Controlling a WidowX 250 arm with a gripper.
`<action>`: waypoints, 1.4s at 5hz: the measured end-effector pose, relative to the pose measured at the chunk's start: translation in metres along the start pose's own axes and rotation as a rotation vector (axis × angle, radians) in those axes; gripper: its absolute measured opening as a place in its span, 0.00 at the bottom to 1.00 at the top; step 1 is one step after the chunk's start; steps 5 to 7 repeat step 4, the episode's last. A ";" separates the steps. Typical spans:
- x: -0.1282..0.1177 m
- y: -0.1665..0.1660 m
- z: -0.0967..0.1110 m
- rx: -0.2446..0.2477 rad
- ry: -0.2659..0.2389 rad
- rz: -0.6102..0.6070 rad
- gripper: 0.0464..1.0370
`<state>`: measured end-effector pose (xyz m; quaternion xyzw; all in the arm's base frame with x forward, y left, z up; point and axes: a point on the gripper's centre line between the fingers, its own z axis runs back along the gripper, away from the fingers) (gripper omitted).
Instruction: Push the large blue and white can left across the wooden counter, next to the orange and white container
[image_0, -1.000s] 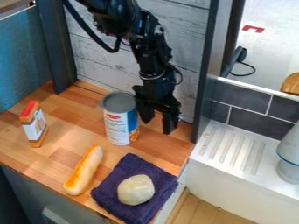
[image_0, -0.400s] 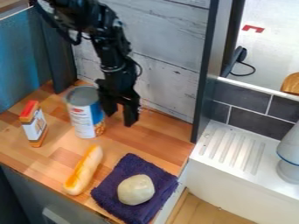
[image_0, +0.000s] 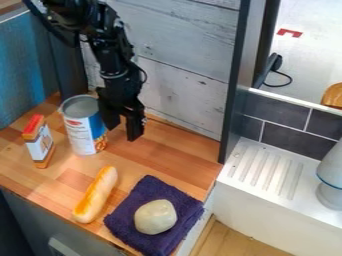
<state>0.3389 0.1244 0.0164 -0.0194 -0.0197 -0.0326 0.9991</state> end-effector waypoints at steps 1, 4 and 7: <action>0.000 0.000 -0.001 -0.001 0.001 -0.005 0.96; -0.002 -0.056 0.075 -0.010 -0.185 -0.034 0.96; -0.002 -0.056 0.075 -0.010 -0.185 -0.034 0.96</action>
